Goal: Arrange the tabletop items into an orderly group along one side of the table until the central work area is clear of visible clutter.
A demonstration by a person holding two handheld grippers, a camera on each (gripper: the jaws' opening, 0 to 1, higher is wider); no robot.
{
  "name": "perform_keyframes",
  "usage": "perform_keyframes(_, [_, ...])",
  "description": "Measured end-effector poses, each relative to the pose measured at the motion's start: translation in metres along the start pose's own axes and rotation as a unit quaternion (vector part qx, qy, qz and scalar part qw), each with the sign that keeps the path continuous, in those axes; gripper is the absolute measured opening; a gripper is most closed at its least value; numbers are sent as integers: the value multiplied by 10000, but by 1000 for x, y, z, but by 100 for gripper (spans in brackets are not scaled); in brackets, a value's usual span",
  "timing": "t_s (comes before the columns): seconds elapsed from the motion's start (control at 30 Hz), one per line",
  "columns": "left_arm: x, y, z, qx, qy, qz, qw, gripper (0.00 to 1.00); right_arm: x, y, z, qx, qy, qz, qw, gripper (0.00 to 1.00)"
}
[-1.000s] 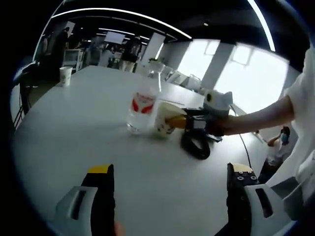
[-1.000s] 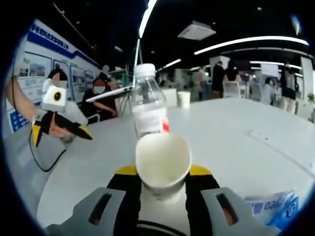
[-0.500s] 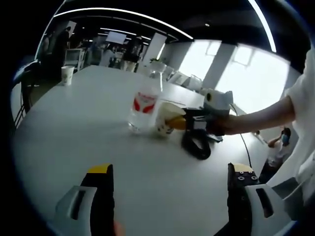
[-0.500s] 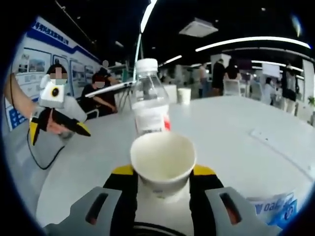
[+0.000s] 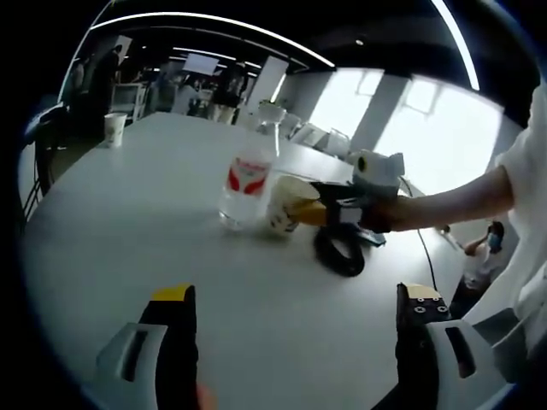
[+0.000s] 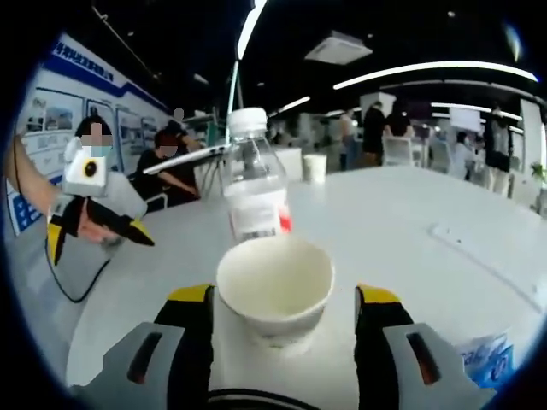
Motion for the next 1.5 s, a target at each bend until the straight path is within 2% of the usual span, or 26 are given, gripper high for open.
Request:
perform_keyframes(0.27, [-2, -1, 2, 30, 0, 12, 10000, 96, -5, 3, -1, -66, 97, 32, 9999, 71])
perform_keyframes(0.87, [-1, -8, 10, 131, 2, -49, 9999, 96, -21, 5, 7, -204, 153, -130, 9996, 71])
perform_keyframes(1.5, [-12, -17, 20, 367, 91, -20, 9993, 94, -60, 10, 1, -39, 272, -388, 9989, 71])
Point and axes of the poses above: the point that each gripper's makers call its tool centre point, and the gripper's own axes: x roughly forward along the fingers, y roughly to its left, z roughly out of its top, the point moved 8 cm from there along -x, roughly backward along the fingers, and after that the axes turned 8 degrees about -z, right-handed, at the moved point
